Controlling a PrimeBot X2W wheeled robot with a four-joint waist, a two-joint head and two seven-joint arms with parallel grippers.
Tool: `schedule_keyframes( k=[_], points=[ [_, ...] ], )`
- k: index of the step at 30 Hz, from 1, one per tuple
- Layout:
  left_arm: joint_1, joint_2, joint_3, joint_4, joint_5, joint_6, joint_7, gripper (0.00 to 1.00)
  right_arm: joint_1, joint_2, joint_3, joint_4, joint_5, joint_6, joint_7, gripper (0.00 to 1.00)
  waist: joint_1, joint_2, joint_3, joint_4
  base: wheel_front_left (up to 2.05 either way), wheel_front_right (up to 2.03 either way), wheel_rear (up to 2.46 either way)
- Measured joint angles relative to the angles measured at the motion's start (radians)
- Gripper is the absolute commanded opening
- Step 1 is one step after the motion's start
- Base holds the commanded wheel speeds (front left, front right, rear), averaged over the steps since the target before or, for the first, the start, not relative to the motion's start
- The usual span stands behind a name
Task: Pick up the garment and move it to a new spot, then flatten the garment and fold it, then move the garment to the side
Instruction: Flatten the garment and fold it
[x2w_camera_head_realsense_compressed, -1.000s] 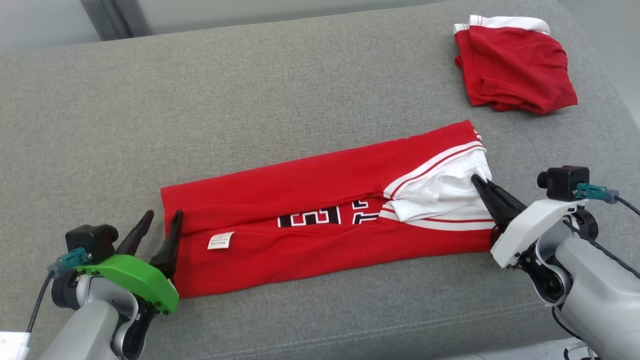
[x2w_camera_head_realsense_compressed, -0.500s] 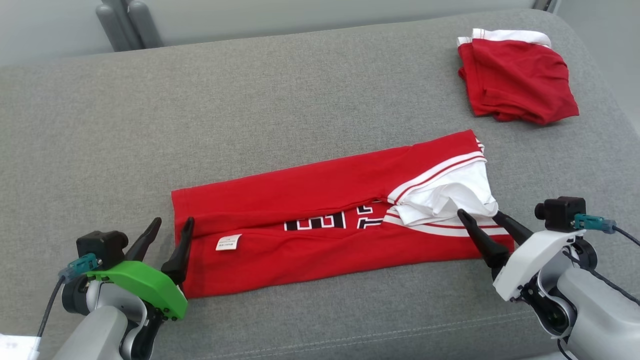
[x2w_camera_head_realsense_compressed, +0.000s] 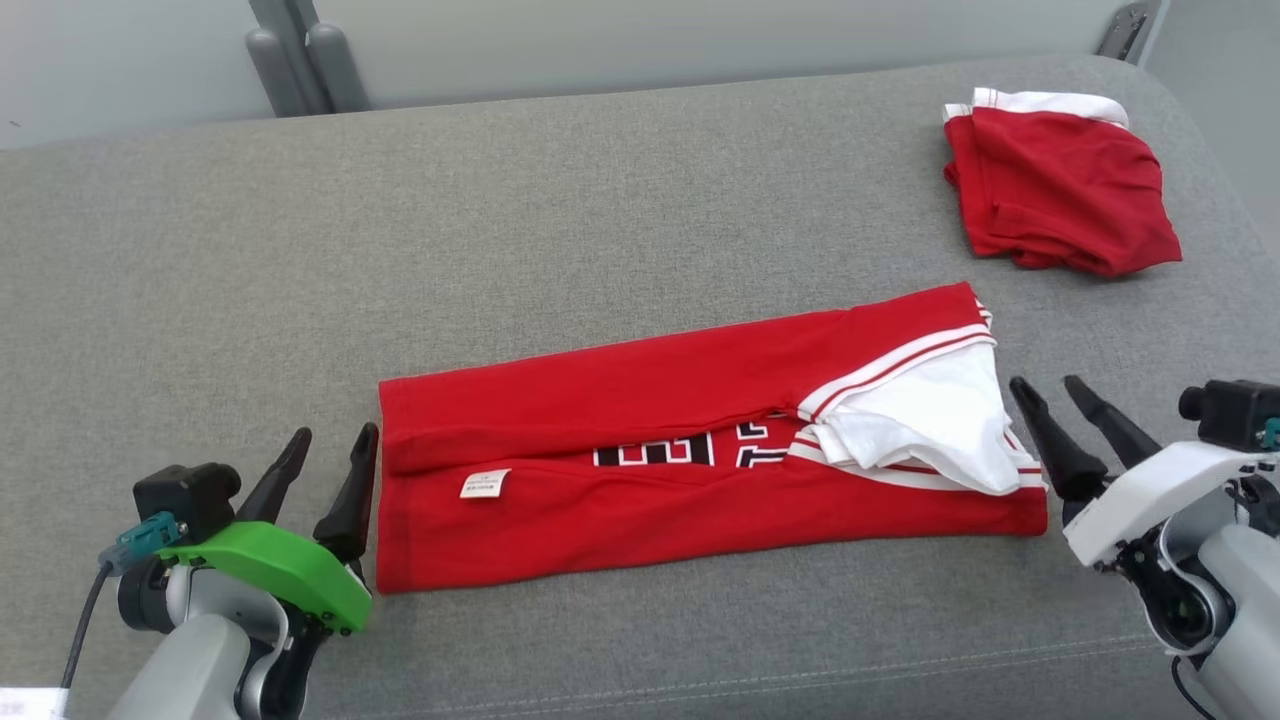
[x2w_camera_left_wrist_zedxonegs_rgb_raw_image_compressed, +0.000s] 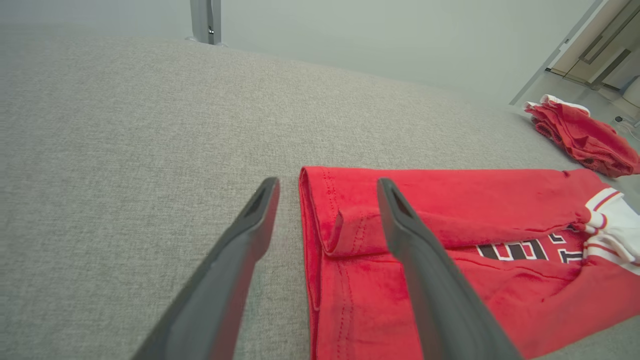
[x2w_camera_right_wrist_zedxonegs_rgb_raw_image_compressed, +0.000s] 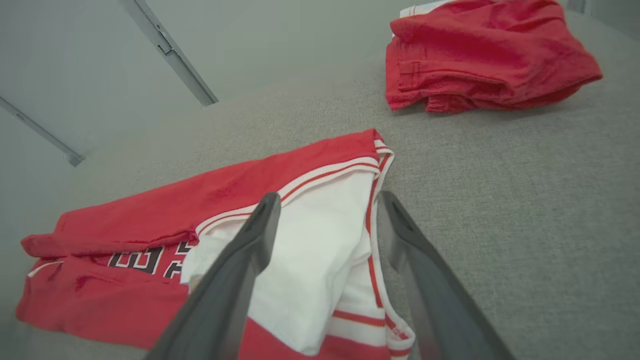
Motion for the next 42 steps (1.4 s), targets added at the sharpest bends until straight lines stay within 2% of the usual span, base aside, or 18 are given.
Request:
schedule_keyframes(
  k=[7,13,17,25,42],
  points=[
    [0.012,-0.016,0.086,-0.067,0.021,0.043,0.000,1.00,-0.001,0.061,-0.208,-0.086,-0.052,-0.005,0.000,1.00,0.0000,0.0000,-0.011,0.004,0.00,0.00,0.00],
    [0.024,-0.029,0.117,-0.113,0.053,0.066,-0.002,1.00,0.004,0.119,-0.345,-0.157,-0.115,-0.039,-0.001,1.00,0.0000,0.0000,-0.014,-0.002,0.00,0.00,0.00],
    [0.056,-0.033,0.121,-0.123,0.087,0.079,-0.003,1.00,0.029,0.168,-0.384,-0.199,-0.165,-0.051,-0.001,1.00,0.0000,0.0000,-0.017,-0.014,0.00,0.00,0.00],
    [0.070,-0.045,0.180,-0.188,0.151,0.119,-0.003,1.00,0.119,0.213,-0.456,-0.222,-0.237,-0.081,-0.001,1.00,0.0000,0.0000,-0.016,-0.038,0.00,0.00,0.00],
    [0.123,-0.083,0.177,-0.240,0.244,0.131,-0.003,1.00,0.182,0.272,-0.529,-0.280,-0.369,-0.081,-0.001,1.00,0.0000,0.0000,-0.025,-0.048,0.00,0.00,0.00]
  ],
)
